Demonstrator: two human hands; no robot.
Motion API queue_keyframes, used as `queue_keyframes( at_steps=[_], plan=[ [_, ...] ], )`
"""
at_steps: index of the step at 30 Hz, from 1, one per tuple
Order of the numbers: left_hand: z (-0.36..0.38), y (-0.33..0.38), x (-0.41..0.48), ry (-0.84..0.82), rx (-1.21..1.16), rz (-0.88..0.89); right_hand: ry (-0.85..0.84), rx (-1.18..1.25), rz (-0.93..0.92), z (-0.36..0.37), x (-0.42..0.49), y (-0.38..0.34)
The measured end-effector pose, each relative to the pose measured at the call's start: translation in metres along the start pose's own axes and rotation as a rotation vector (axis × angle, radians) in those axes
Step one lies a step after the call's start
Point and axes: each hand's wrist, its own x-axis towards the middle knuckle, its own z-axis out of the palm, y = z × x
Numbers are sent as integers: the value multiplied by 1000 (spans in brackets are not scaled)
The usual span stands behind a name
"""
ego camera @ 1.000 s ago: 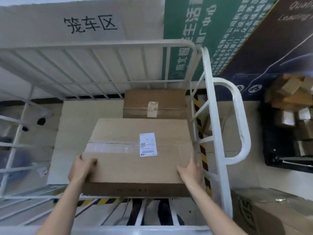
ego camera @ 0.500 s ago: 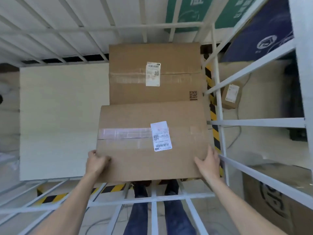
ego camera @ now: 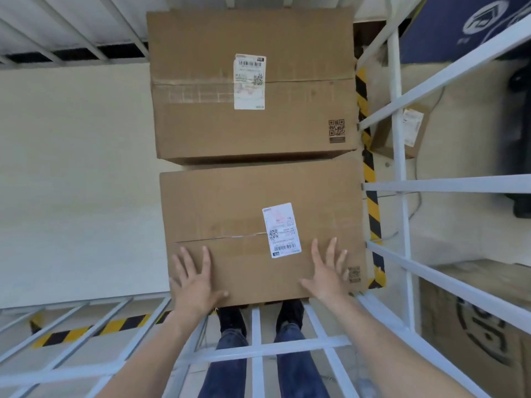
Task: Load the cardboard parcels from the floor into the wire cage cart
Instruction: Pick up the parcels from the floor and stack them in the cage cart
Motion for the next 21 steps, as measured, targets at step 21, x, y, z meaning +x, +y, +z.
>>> queue_keyframes(
  at_steps=[21],
  plan=[
    [-138,52,-76,219,-37,148,249,97,-152,-121,-85,-7]
  ],
)
